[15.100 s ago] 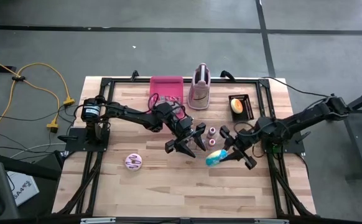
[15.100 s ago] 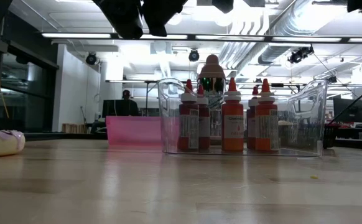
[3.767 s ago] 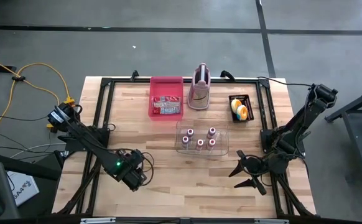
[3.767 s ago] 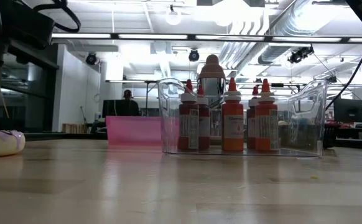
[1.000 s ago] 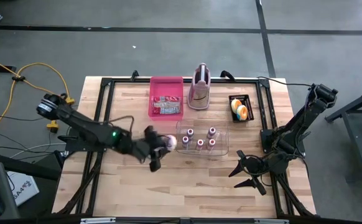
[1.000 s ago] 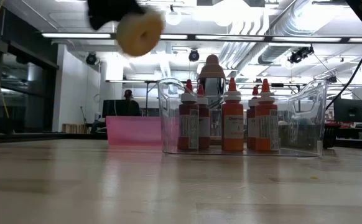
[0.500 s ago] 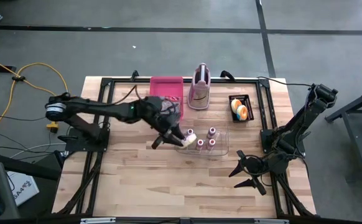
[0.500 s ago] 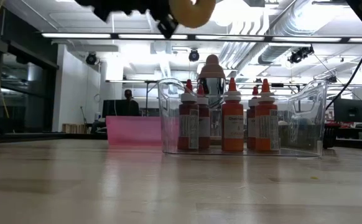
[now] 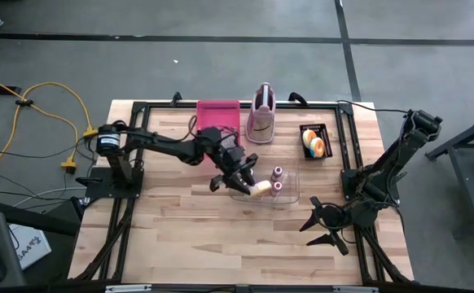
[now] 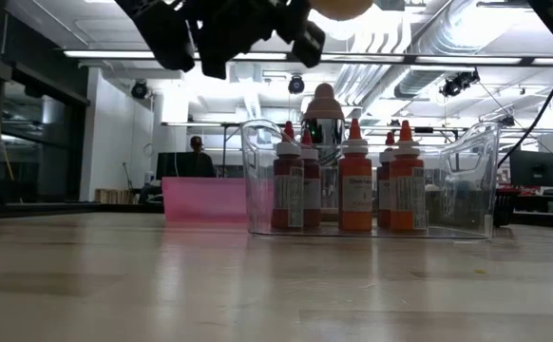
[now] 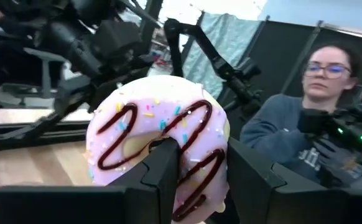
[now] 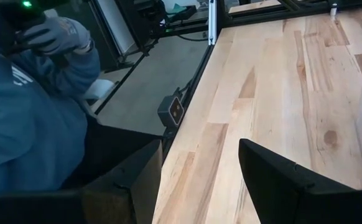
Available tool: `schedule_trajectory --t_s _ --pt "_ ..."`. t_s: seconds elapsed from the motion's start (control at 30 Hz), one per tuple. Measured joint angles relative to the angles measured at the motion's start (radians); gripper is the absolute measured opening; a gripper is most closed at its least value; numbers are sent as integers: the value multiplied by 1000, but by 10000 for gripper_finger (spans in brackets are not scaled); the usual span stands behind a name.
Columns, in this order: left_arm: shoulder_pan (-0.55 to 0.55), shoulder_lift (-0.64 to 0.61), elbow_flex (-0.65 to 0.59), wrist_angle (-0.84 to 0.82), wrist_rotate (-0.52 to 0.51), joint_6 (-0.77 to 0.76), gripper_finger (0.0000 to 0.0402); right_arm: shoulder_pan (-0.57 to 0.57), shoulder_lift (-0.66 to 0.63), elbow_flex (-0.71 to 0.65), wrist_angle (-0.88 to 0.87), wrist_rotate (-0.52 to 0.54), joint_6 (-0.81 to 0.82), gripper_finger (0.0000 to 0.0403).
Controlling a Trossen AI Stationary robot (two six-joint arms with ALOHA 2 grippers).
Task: Pick & Place Food Item
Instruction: Put the pink donut into the black bin
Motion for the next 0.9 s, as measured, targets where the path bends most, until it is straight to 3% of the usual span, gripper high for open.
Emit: schedule_trajectory --t_s 0.9 --pt "-123 0 3 69 2 35 117 0 0 0 1 0 0 201"
